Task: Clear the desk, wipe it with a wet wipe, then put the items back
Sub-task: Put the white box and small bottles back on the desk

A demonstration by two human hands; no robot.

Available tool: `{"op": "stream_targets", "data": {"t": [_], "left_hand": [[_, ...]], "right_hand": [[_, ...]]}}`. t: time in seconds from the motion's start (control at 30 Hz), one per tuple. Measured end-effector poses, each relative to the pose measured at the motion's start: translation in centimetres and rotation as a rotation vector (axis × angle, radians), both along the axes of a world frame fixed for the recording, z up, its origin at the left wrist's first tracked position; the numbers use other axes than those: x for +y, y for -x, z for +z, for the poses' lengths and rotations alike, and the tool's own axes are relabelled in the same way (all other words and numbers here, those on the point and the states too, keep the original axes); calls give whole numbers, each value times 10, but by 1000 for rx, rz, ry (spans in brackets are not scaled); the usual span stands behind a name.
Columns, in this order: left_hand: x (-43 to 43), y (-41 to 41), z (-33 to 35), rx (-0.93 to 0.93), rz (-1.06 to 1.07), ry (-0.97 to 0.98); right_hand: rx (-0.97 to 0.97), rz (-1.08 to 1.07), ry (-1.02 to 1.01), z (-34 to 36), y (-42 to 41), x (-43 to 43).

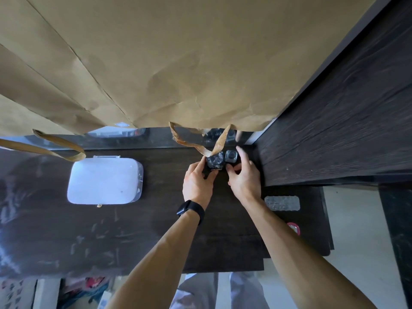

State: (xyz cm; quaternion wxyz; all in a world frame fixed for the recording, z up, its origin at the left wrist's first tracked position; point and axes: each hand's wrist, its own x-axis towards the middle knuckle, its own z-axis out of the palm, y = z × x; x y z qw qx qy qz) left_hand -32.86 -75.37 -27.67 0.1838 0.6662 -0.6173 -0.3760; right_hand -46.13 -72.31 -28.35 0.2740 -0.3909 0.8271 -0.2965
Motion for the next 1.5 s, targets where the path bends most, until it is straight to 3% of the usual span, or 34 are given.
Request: {"op": "stream_targets", "data": {"t": [0.3,0.47,0.67,1.23,1.5], "left_hand": [[-2,3,0,-12,15,-24],[-1,6,1,-22,12,-19],[0,7,3,-6,21,-26],[-1,7,1,-30,4,-30],[19,-3,11,-79,-23,-117]], "right_hand": [[84,-1,34,4,0,-11],[-61,-92,0,7,-3,-8],[73,-161,19,17,-13,-10],[-14,-170,60,9,-8,-10],[14,-64,9,31,-11,28]]}}
